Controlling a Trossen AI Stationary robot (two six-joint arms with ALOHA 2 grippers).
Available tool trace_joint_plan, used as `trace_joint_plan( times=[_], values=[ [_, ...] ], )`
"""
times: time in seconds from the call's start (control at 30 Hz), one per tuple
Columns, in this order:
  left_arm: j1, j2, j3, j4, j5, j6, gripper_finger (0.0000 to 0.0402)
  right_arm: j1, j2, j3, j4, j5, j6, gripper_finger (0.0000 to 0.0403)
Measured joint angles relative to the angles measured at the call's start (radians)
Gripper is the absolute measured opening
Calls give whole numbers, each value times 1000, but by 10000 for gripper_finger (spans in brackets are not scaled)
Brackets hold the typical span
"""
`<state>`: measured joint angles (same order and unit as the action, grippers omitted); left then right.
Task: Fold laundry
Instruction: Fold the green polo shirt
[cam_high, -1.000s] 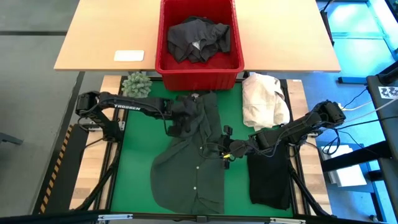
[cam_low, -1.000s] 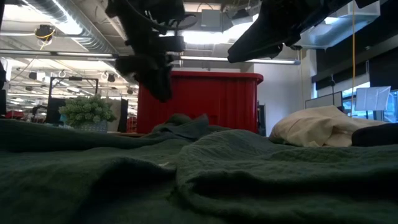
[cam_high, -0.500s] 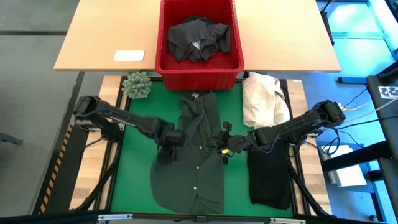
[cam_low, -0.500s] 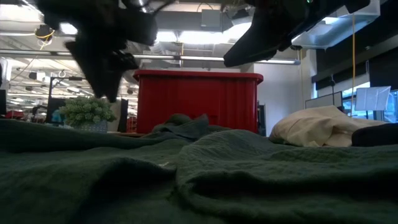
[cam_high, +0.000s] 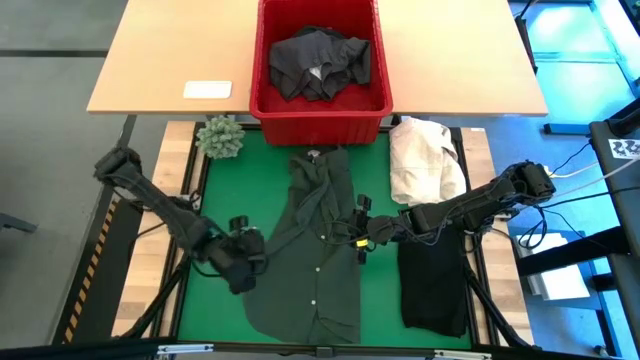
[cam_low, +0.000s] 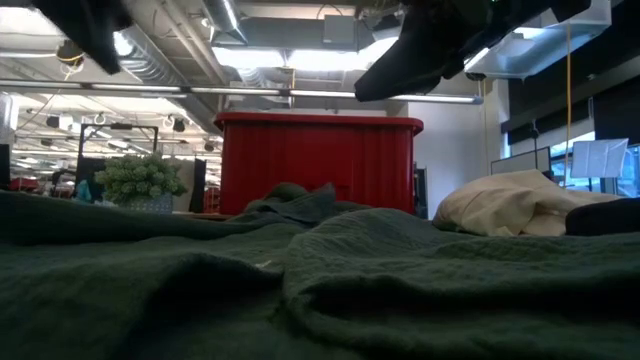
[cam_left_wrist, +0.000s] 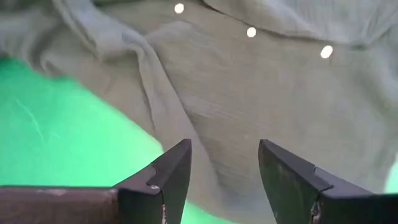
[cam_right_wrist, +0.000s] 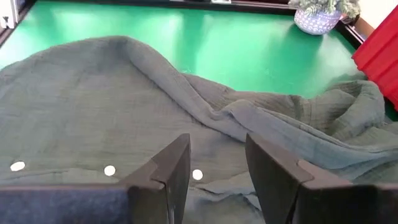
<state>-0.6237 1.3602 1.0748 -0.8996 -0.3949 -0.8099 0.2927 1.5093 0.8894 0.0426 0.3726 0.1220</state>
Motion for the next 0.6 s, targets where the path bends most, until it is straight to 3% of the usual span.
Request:
trace_joint_plan(
  times=[0.13,0.27,0.43,0.6],
  values=[
    [-57,-54,-134,96,35,-233,179,1,0,0,20,0,-18,156],
    [-86,-67,-299,300,118,-446,179,1,0,0,19,-6,-23,156],
    [-122,-66,-454,547,179,-580,179,1,0,0,17,-47,-23,156],
    [-162,-66,-509,569,181,-688,179,1,0,0,16,-53,-23,156]
  ],
)
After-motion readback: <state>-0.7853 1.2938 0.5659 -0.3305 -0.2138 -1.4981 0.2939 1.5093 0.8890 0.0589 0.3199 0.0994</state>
